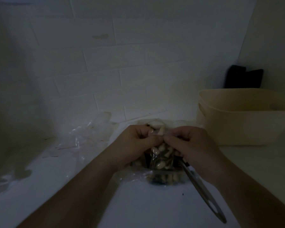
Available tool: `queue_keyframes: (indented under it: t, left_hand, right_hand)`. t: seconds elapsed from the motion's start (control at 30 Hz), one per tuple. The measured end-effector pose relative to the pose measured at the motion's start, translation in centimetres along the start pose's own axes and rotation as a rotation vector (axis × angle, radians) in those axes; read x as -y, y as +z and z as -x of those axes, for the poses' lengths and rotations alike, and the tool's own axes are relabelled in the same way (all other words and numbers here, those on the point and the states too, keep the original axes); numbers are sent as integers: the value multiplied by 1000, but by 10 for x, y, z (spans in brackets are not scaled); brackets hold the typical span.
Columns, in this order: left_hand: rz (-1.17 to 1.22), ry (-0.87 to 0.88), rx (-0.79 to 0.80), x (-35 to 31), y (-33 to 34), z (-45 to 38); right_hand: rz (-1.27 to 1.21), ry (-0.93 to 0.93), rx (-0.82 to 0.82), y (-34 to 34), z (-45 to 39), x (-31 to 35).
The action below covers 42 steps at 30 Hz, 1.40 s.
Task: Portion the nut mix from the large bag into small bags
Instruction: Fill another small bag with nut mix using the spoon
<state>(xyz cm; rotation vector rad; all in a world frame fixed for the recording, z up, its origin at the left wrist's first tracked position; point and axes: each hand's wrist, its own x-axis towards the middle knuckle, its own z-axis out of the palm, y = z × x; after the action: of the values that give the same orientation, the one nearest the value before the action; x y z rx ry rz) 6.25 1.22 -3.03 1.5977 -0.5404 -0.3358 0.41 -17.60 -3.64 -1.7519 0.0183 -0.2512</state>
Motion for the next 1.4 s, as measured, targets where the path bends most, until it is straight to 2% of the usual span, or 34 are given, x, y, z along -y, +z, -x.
queue_keyframes:
  t: [0.3,0.47,0.57,0.7,0.8,0.9,0.97,1.13,1.3,1.4]
  left_hand:
    - [-59,-12,-49,-1,-3,0]
    - [2,7,-65,-3,-6,0]
    - [34,74,-109,-2,-8,-2]
    - [125,204,-142,1,-2,-3]
    - [194,204,-64,3,2,-2]
    - [100,126,67,4,5,1]
    - [75,94,74,4,7,2]
    - [147,115,-18,3,9,0]
    - [97,98,-26,3,8,1]
    - [116,139,-116,3,7,-1]
  right_hand:
    - [-30,66,27,5,6,6]
    - [-32,-6,-100,6,7,9]
    - [5,-85,-214,4,5,12]
    - [-29,-81,-133,3,6,12]
    - [-60,-118,-158,6,7,14]
    - [-110,-154,-240,9,7,16]
    - [-130,-134,-274,10,6,15]
    - [-207,-36,-47,13,9,12]
    - [-151,-69,-127,13,7,11]
    - [-150,-33,-127,9,7,11]
